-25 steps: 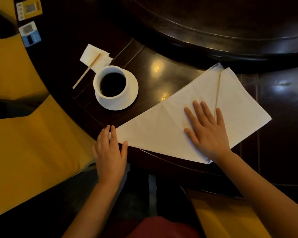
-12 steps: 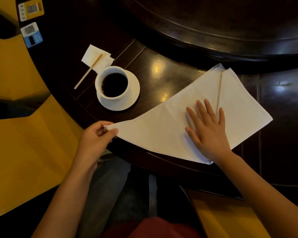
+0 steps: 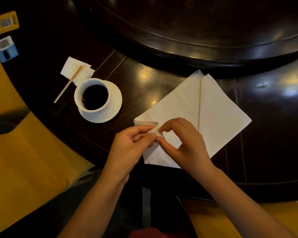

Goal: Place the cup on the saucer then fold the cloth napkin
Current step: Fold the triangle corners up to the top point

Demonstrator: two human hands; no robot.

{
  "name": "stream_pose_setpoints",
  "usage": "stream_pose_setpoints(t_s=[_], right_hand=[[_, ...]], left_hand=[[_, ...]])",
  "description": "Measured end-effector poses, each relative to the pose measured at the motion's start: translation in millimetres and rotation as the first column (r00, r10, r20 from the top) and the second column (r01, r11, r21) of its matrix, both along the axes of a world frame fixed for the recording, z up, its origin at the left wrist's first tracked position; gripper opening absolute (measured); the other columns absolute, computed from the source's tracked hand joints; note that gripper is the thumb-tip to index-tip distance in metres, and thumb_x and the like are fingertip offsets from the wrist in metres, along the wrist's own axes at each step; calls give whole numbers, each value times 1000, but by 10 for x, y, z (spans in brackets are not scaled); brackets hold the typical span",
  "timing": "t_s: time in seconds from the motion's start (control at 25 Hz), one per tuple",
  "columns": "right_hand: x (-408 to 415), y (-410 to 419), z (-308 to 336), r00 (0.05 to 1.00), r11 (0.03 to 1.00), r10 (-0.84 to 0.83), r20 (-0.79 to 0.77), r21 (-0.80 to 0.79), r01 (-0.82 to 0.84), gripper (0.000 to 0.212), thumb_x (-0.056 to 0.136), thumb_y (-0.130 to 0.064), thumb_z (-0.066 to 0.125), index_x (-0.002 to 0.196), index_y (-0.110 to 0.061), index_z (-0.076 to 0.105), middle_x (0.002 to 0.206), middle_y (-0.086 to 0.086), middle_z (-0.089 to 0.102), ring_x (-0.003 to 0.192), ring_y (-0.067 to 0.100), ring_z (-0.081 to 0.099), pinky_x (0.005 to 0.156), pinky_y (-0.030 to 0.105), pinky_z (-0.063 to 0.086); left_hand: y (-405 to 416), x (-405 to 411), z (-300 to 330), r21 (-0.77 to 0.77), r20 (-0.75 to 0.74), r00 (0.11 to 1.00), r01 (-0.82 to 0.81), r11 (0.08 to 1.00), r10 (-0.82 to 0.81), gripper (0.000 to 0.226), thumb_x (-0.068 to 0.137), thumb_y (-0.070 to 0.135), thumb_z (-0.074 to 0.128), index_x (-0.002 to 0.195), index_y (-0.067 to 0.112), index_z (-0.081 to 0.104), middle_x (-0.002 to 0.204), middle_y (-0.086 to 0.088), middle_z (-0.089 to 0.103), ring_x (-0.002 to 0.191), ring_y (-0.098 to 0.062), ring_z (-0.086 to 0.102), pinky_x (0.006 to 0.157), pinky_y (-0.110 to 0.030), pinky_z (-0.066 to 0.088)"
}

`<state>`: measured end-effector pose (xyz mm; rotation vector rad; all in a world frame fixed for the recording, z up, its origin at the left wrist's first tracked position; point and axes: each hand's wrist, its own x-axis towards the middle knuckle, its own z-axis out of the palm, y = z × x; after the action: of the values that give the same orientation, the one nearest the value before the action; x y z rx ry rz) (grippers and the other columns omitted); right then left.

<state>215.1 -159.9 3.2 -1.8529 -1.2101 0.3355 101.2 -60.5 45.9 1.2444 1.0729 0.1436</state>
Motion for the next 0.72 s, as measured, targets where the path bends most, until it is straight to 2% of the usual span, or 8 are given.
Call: stream_pose_setpoints(t_s=[0.08, 0.2, 0.24, 0.32, 0.4, 0.48, 0.6, 0.72], right_hand=[[105, -54, 28, 989, 998, -55, -136, 6, 56, 11, 84, -26, 59, 88, -17, 64, 85, 0, 65, 80, 8, 56, 71, 17, 48], [422, -28, 77, 955, 983, -180, -238, -25, 179, 6, 84, -17, 64, 87, -22, 61, 78, -14, 61, 76, 1, 57, 71, 10, 45], [578, 19, 73, 939, 974, -227, -258, -52, 221, 6, 85, -15, 64, 86, -20, 62, 78, -14, 60, 75, 1, 57, 70, 13, 46], [921, 143, 22, 908, 954, -299, -294, -130, 272, 2, 87, -14, 63, 87, -15, 64, 79, -7, 62, 77, 7, 60, 74, 24, 51], [1226, 278, -57, 904, 932, -340, -260, -220, 287, 7, 88, -16, 61, 89, -11, 66, 82, -1, 63, 79, 13, 60, 77, 29, 51], [1445, 376, -166, 918, 916, -348, -191, -277, 289, 10, 88, -17, 61, 92, -10, 66, 85, -1, 62, 77, 9, 58, 78, 27, 51], [1635, 469, -309, 926, 899, -364, -97, -296, 322, 12, 88, -20, 61, 96, -12, 66, 87, -4, 62, 73, 0, 54, 72, 15, 46], [1712, 500, -426, 923, 887, -382, -33, -293, 357, 14, 89, -22, 60, 97, -13, 66, 92, 1, 66, 80, 7, 57, 77, 20, 47]], left_hand=[[-23, 110, -5, -62, 51, 998, 33, 998, -30, 20, 87, 14, 60, 105, 14, 69, 96, -1, 74, 92, -14, 68, 83, -29, 55], [-30, 332, 9, -116, 157, 987, 63, 991, -44, 20, 91, 10, 52, 103, 14, 68, 99, -5, 73, 94, -15, 68, 85, -26, 53], [-22, 404, -8, -51, 159, 985, 78, 996, -69, 20, 92, 11, 52, 103, 14, 67, 101, -3, 72, 94, -13, 68, 86, -25, 52], [27, 522, -136, 260, 37, 982, 169, 951, -184, 24, 92, 17, 52, 113, 18, 65, 111, 2, 68, 103, -8, 63, 93, -25, 48], [92, 607, -313, 555, -176, 925, 375, 742, -336, 38, 95, 28, 48, 132, 18, 51, 133, 0, 55, 122, -11, 49, 104, -24, 36], [121, 694, -495, 700, -325, 823, 541, 466, -467, 54, 96, 41, 35, 144, 16, 31, 149, -3, 36, 137, -15, 29, 111, -28, 22], [90, 849, -727, 723, -514, 665, 676, 144, -542, 66, 91, 51, 15, 149, 18, 10, 157, -3, 13, 144, -15, 5, 116, -36, -1], [18, 893, -942, 660, -637, 566, 751, 8, -523, 68, 90, 56, 9, 148, 24, -6, 158, 0, -6, 143, -15, -12, 112, -38, -15]])
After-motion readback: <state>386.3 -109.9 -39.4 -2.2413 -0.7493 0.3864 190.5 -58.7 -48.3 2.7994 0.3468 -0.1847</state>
